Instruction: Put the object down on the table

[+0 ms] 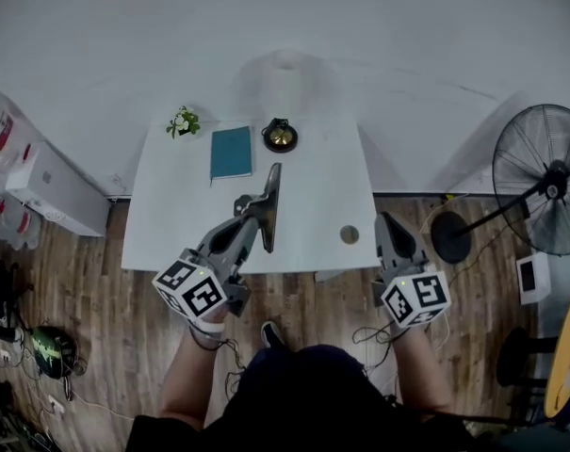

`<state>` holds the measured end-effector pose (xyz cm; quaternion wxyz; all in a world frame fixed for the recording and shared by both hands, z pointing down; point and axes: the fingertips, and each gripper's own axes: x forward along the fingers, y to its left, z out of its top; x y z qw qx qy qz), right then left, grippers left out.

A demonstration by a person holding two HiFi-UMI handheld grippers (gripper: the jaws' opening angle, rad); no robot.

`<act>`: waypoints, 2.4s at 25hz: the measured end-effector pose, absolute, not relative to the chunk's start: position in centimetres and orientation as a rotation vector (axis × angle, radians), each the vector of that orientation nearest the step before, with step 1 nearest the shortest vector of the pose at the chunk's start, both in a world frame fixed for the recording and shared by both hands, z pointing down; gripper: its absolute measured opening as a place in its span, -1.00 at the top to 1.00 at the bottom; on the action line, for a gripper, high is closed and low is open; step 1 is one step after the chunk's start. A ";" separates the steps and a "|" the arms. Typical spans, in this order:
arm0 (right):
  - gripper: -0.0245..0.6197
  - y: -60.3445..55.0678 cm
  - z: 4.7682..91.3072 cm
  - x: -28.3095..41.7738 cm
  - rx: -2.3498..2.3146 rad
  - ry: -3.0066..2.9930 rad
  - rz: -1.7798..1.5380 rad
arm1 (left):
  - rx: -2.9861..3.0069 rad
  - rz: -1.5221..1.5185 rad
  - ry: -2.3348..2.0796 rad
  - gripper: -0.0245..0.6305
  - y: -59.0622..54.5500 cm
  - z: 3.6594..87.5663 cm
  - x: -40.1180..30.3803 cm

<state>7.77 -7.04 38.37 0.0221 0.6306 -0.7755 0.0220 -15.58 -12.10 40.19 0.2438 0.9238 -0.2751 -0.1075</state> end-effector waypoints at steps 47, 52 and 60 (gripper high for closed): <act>0.91 -28.2 47.5 25.2 1.965 -2.425 0.413 | 2.366 0.233 -0.676 0.91 -32.5 56.4 4.3; 0.91 -28.3 49.0 25.2 2.026 -2.324 0.449 | 2.307 0.341 -0.572 0.91 -33.7 61.9 4.9; 0.91 -27.7 51.9 25.6 2.108 -2.195 0.535 | 2.203 0.549 -0.485 0.91 -34.2 70.7 5.2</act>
